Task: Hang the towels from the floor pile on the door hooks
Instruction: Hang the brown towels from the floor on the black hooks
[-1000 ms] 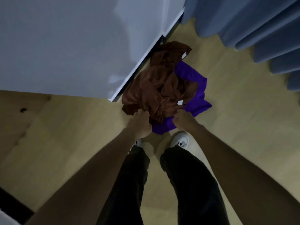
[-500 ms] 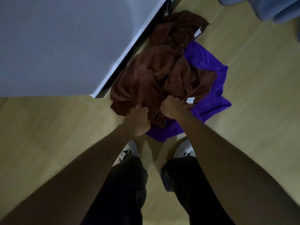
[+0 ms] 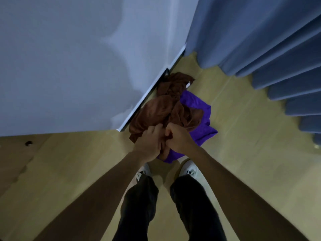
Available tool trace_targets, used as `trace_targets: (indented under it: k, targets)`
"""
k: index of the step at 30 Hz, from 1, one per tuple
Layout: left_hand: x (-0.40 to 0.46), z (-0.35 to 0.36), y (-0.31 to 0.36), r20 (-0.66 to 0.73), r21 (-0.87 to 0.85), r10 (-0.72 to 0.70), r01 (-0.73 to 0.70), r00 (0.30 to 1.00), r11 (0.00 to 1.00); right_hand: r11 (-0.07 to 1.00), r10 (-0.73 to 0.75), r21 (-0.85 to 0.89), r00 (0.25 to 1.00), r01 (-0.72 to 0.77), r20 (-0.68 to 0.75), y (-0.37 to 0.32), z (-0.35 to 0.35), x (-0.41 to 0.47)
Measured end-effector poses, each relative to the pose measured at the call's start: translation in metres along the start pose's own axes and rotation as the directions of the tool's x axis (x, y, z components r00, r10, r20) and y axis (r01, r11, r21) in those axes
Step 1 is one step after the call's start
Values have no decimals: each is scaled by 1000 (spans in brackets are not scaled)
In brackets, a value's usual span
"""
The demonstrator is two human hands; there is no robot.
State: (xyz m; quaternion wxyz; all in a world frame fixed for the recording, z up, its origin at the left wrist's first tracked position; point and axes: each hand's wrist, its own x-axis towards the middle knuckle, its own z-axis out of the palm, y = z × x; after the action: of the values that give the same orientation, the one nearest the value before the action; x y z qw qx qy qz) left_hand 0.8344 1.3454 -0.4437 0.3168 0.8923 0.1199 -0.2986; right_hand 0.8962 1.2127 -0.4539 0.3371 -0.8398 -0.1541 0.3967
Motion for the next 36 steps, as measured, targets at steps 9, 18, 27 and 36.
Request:
trace_targets:
  k: [9, 18, 27, 36]
  targets:
    - [-110, -160, 120, -113, 59, 32, -26, 993, 998, 958, -270, 58, 951, 281, -151, -183, -131, -106]
    - [-239, -258, 166, -391, -10, -7, 4, 920, 1000, 832, -469, -340, 883, 438, -10, -295, -214, -174]
    - [-359, -307, 173, -530, -38, -130, 129, 838, 991, 621, -545, -532, 805, 575, 234, -403, -214, -237]
    - [-507, -319, 115, -681, -192, -311, 248, 663, 950, 529, -638, -377, 649, 760, 414, -501, -116, -290]
